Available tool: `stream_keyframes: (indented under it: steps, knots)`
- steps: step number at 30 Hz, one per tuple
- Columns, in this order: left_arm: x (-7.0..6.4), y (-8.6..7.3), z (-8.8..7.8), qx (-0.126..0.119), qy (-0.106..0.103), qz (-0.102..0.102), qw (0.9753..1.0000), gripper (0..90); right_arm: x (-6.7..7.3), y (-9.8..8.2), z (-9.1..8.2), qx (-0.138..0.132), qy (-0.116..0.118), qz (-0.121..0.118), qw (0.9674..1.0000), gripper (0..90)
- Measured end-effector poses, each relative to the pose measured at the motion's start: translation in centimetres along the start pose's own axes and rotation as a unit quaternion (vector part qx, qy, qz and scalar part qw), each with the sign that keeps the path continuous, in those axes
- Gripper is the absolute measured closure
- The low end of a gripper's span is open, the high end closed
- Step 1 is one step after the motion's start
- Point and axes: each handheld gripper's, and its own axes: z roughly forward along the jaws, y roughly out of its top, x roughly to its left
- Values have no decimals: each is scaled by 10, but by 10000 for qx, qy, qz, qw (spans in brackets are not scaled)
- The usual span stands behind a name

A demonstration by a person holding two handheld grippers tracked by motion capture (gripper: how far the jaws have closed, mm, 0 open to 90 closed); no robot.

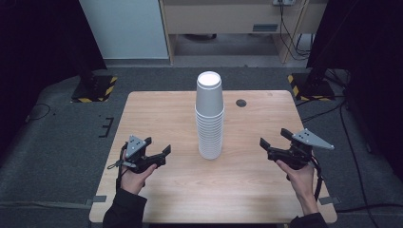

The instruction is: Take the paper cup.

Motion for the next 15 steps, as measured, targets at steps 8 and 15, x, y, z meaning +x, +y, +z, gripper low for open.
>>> stream_keyframes:
  steps: [8,15]
  knots:
    - [-17,17,6,-151,-165,168,9996,157,9,19,4,-87,61,-149,9998,80]
    - [-31,33,14,-311,-336,301,9985,157,16,41,4,-340,123,-164,9992,81]
